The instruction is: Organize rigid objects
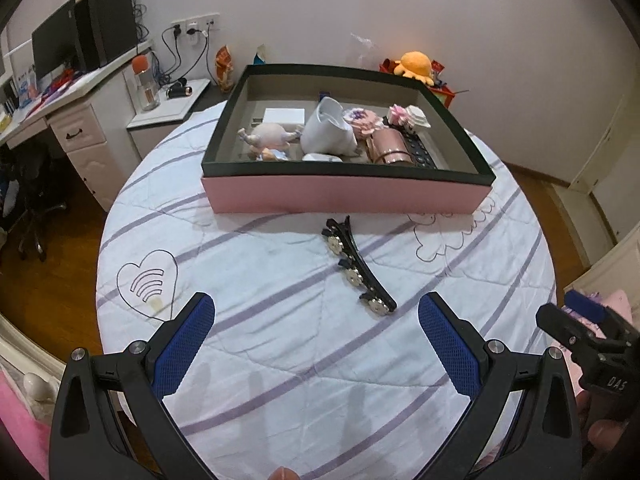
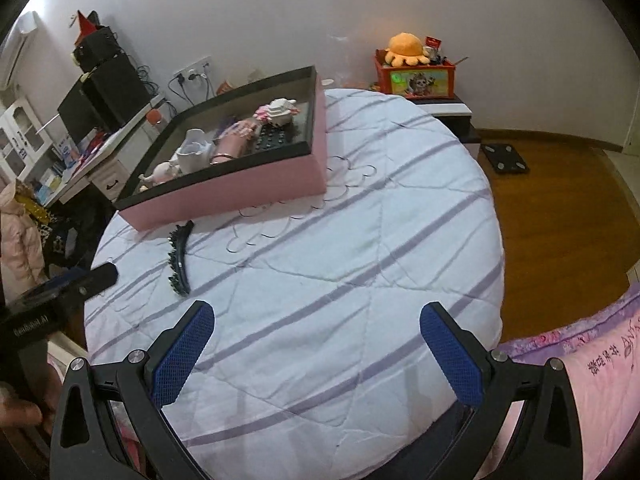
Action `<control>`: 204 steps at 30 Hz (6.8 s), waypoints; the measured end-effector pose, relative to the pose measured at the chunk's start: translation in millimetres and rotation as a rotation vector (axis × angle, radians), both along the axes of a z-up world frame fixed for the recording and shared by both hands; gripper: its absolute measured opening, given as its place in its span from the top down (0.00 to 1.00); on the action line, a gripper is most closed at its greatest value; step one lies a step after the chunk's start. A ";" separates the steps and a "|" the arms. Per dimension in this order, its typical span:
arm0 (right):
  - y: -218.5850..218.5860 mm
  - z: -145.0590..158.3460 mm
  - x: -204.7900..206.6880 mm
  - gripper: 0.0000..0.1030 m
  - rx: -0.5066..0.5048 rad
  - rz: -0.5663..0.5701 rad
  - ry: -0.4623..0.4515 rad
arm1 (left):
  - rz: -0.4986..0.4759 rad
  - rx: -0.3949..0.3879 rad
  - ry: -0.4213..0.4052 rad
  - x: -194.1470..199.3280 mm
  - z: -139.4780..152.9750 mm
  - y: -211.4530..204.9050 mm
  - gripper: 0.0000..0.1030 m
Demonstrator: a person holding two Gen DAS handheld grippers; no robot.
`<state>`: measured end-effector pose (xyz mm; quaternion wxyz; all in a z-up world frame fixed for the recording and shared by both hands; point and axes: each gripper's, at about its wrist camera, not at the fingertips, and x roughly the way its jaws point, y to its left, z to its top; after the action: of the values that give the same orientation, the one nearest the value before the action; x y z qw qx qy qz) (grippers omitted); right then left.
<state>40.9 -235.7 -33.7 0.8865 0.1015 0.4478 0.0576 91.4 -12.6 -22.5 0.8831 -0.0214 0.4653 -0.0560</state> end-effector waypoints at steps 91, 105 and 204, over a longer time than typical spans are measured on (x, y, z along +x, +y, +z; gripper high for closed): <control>48.8 53.3 245.1 0.00 -0.026 0.085 -0.098 | 0.004 0.043 0.065 263.5 9.1 -11.1 0.00; 56.2 116.2 142.6 0.00 -0.056 0.067 -0.209 | 0.040 0.041 -0.124 124.1 94.1 32.7 0.00; 75.4 132.7 -21.0 0.00 -0.100 0.055 -0.272 | 0.114 0.100 -0.276 -63.7 129.2 35.4 0.00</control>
<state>20.0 -160.3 99.0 0.9411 0.0360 0.3283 0.0729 27.7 22.8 106.7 0.9404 0.0041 0.3396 0.0153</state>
